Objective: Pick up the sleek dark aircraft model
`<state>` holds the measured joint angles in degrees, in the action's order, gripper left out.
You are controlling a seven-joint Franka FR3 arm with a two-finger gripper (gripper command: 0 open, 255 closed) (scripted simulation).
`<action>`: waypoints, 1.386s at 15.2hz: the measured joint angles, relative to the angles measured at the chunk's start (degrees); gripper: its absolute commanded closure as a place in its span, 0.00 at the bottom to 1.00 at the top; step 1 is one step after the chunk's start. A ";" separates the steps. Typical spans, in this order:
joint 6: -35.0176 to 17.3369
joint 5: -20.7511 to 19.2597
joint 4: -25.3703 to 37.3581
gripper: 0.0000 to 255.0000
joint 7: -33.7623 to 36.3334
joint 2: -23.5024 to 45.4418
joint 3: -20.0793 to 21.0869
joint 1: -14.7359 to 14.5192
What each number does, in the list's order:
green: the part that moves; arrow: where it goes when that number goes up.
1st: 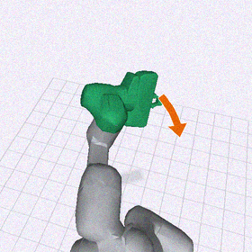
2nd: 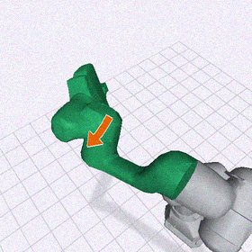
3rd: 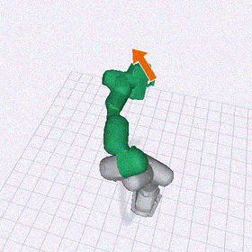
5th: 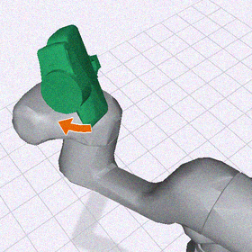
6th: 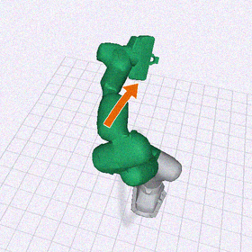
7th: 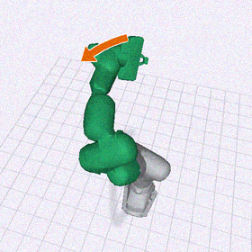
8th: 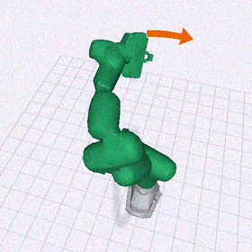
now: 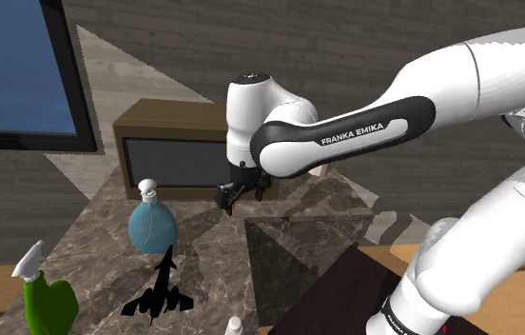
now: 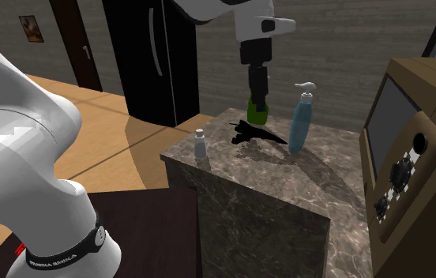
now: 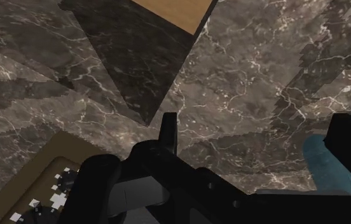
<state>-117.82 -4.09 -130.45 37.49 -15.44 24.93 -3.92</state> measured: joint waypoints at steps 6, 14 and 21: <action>-3.05 -6.83 6.97 0.00 10.75 13.19 5.02 -0.51; -3.25 -18.86 20.42 0.00 24.23 32.95 5.89 -6.13; -1.73 -24.95 32.35 0.00 30.05 46.47 3.44 -12.48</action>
<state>-119.56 -29.03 -98.10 67.54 31.02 28.38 -16.40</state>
